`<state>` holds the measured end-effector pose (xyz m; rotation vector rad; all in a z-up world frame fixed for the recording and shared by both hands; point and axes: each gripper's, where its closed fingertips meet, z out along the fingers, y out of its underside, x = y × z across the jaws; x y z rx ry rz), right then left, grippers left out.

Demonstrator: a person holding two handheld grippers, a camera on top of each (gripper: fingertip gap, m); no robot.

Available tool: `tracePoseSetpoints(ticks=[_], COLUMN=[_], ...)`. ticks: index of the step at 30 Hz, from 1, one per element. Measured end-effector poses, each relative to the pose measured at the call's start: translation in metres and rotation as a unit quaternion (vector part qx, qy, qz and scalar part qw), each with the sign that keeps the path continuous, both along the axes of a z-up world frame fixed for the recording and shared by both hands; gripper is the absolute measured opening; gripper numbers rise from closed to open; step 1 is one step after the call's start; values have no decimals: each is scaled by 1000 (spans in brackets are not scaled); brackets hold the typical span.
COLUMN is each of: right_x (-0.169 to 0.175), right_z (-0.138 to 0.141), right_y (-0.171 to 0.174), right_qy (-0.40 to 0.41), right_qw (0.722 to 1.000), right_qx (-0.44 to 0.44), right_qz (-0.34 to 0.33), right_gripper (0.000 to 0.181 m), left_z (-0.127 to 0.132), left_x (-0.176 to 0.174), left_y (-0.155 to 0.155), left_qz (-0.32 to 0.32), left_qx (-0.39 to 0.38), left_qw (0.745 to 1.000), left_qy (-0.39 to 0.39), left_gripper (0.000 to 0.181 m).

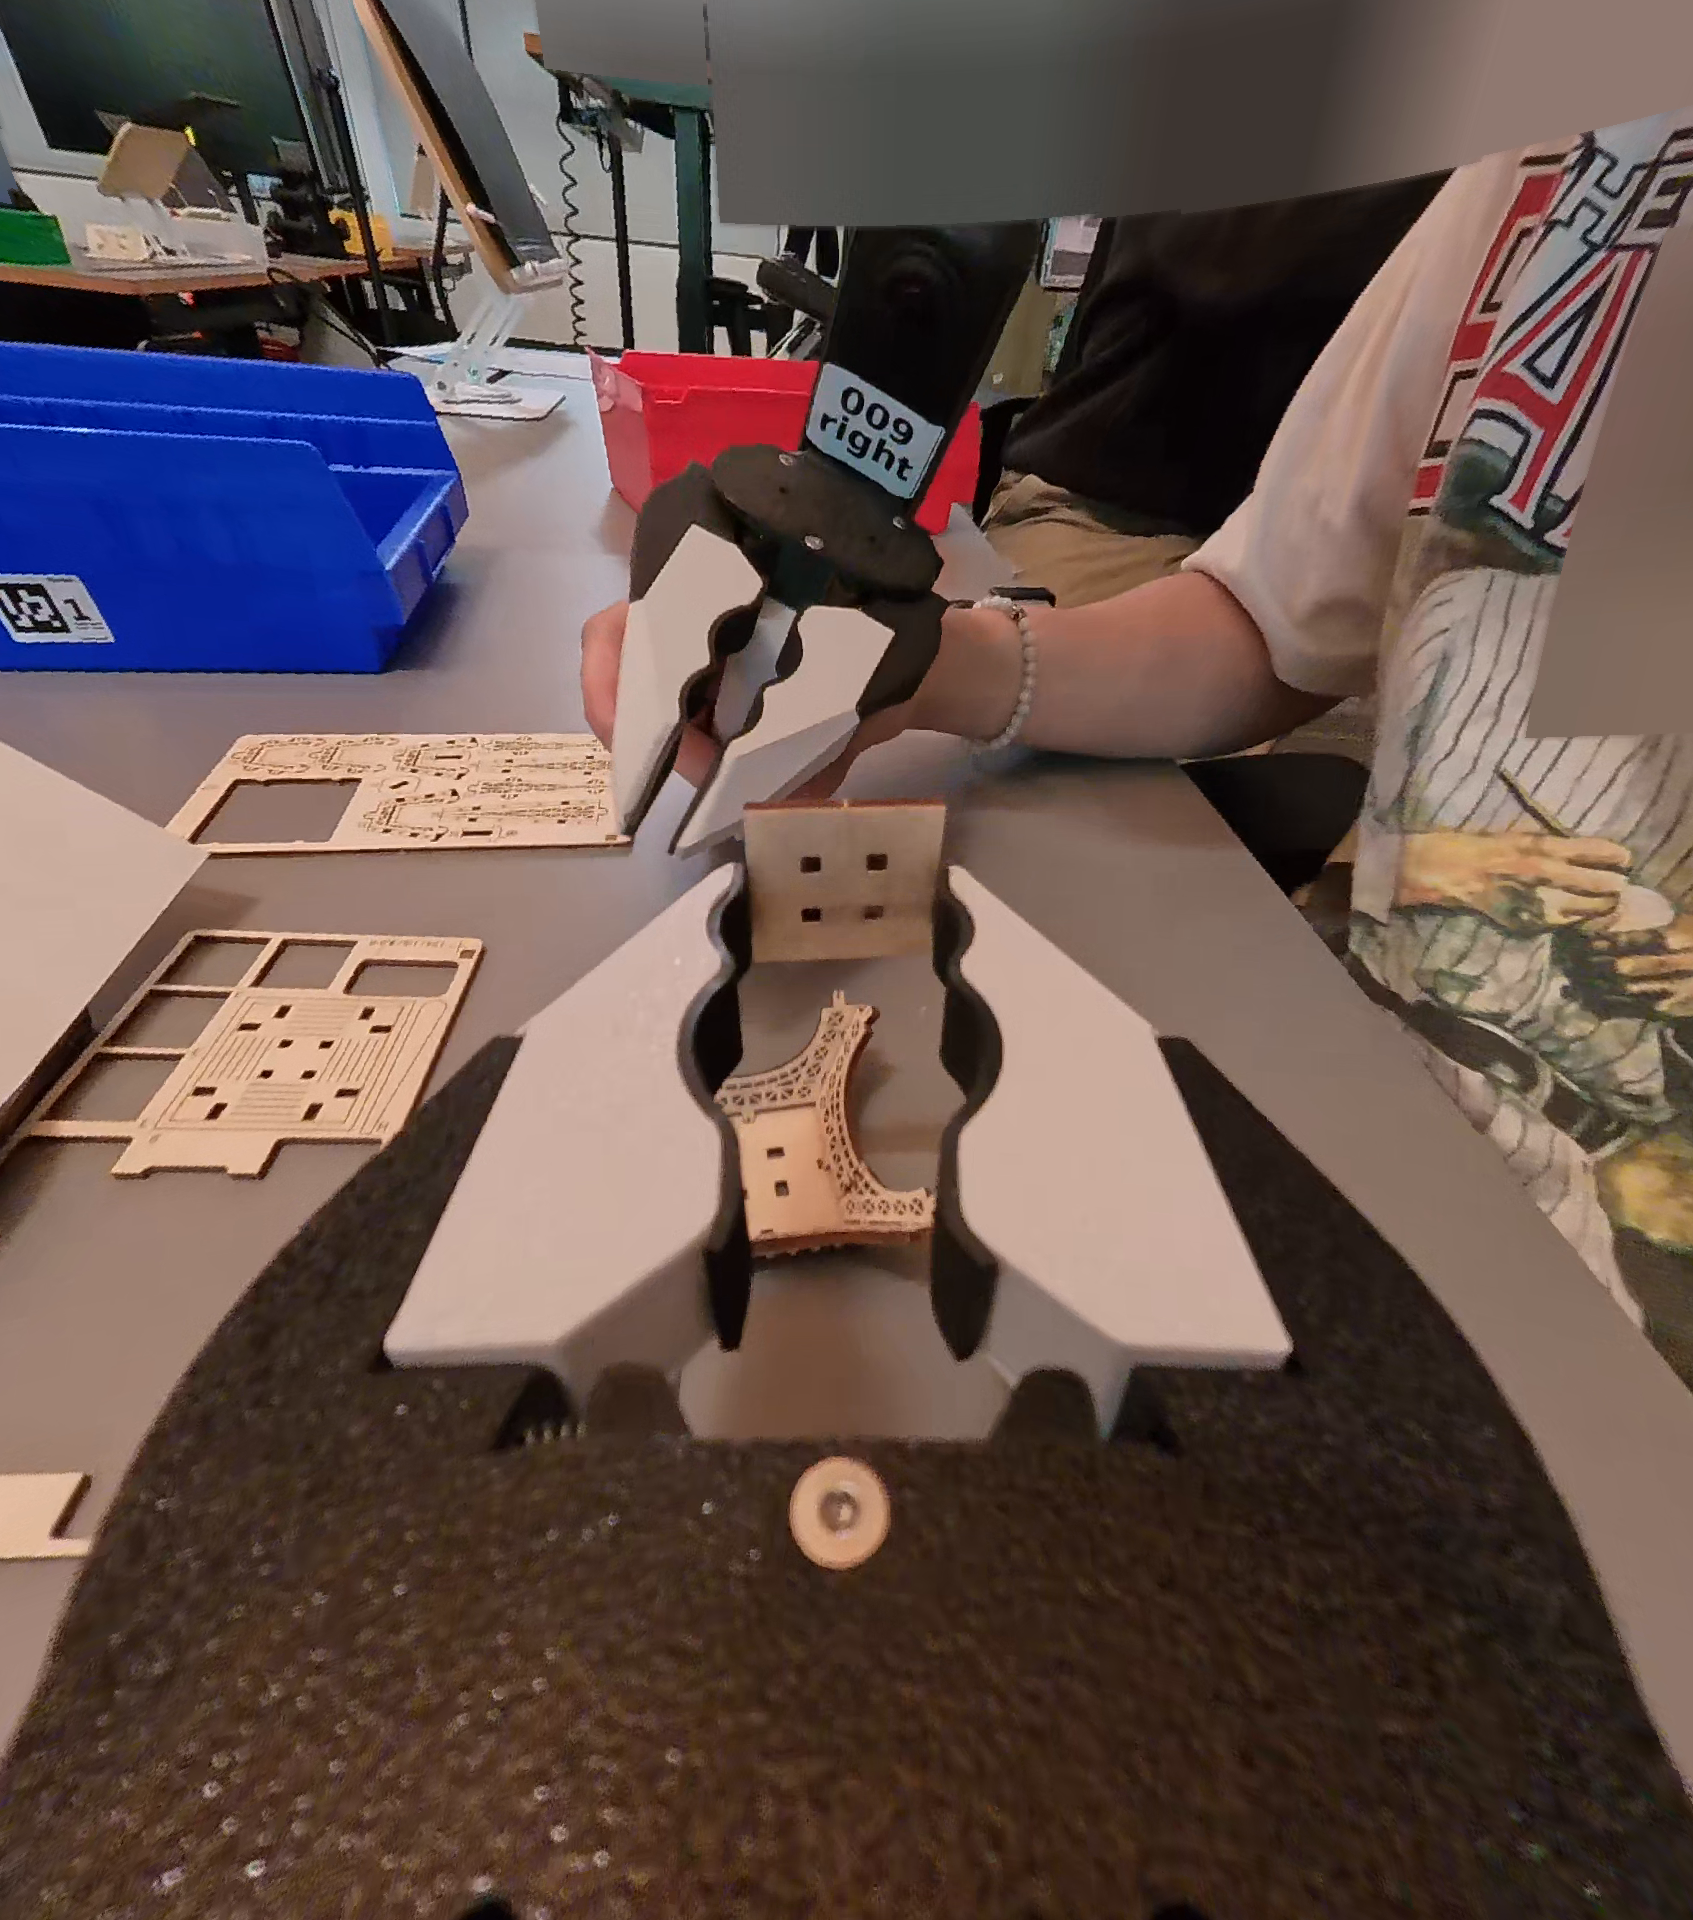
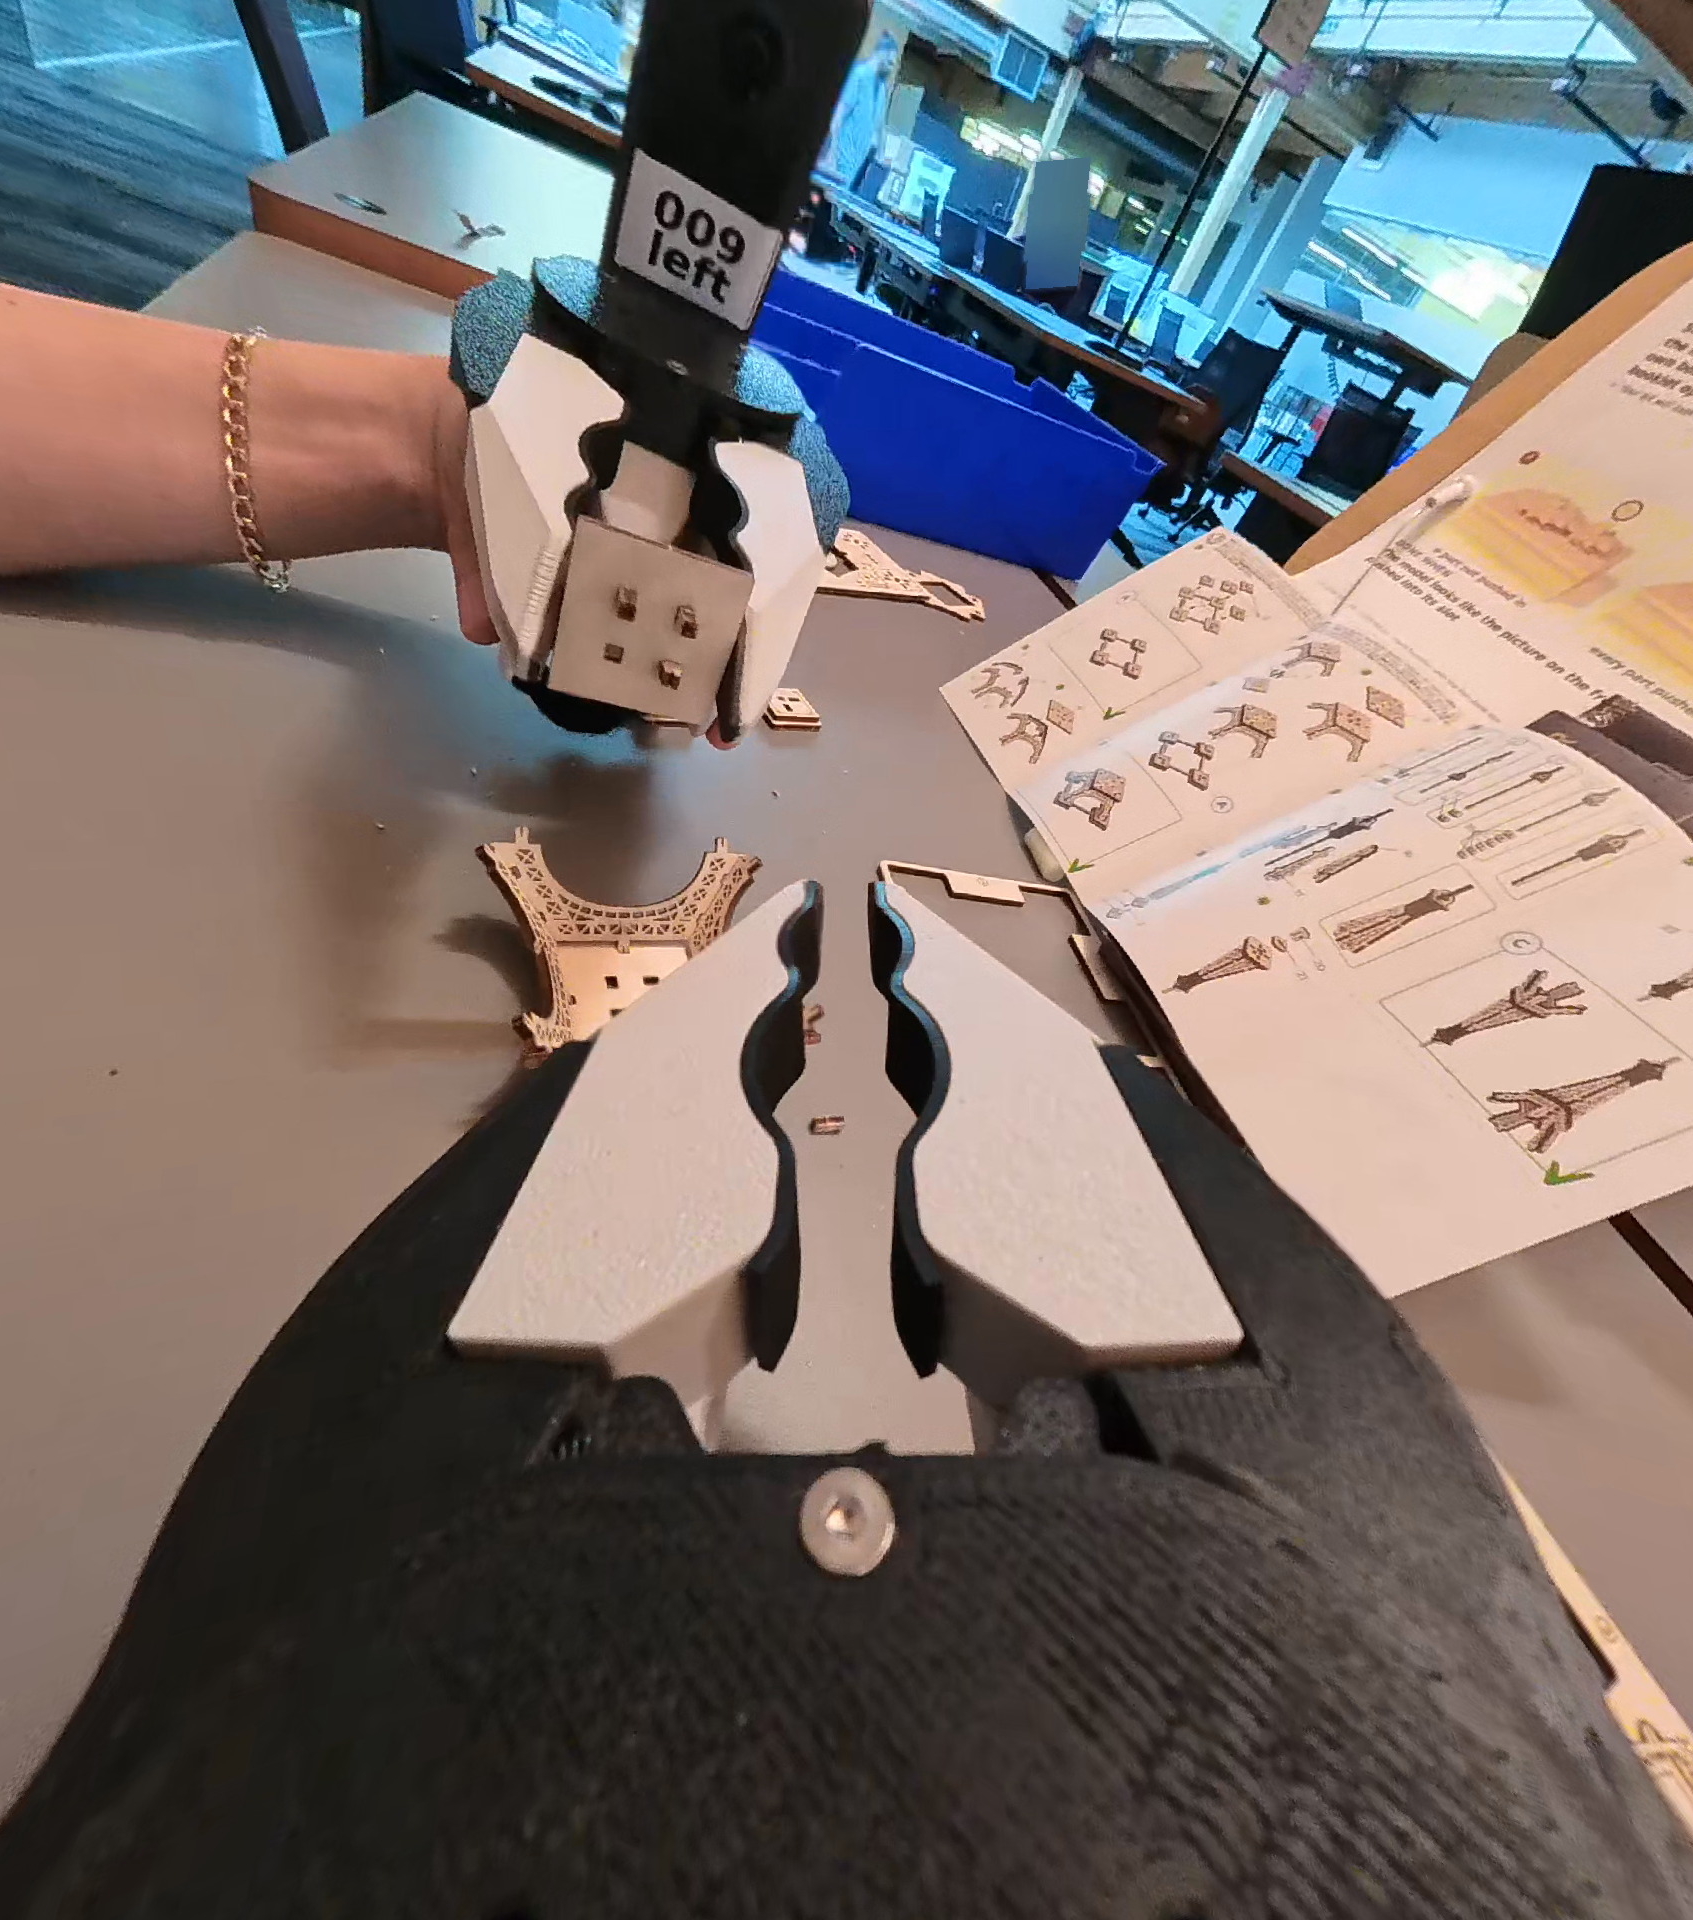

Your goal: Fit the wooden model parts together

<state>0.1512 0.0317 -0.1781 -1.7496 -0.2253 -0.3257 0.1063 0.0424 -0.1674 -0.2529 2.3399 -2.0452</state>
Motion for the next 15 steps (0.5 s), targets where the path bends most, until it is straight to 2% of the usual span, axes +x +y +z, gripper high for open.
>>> tracePoseSetpoints(ticks=[5, 9, 12, 15], right_x=[9, 18, 18, 14], right_z=[-10, -11, -9, -5], right_y=[-1, -3, -2, 0], right_qy=[6, 2, 12, 28], right_qw=[1000, 999, 999, 999], right_qx=[-19, -28, -24, -13], right_qz=[-18, -42, -47, -37], right_gripper=[6, 5, 5, 5], left_z=[-12, -12, -10, 2], left_x=[3, 4, 10, 15], left_y=[-1, -4, -2, 0], left_qz=[12, 17, 26, 25], left_qx=[42, 43, 22, -40], left_qw=[999, 999, 997, 992], left_qy=[7, 21, 64, 115], left_gripper=[32, 32, 32, 32])
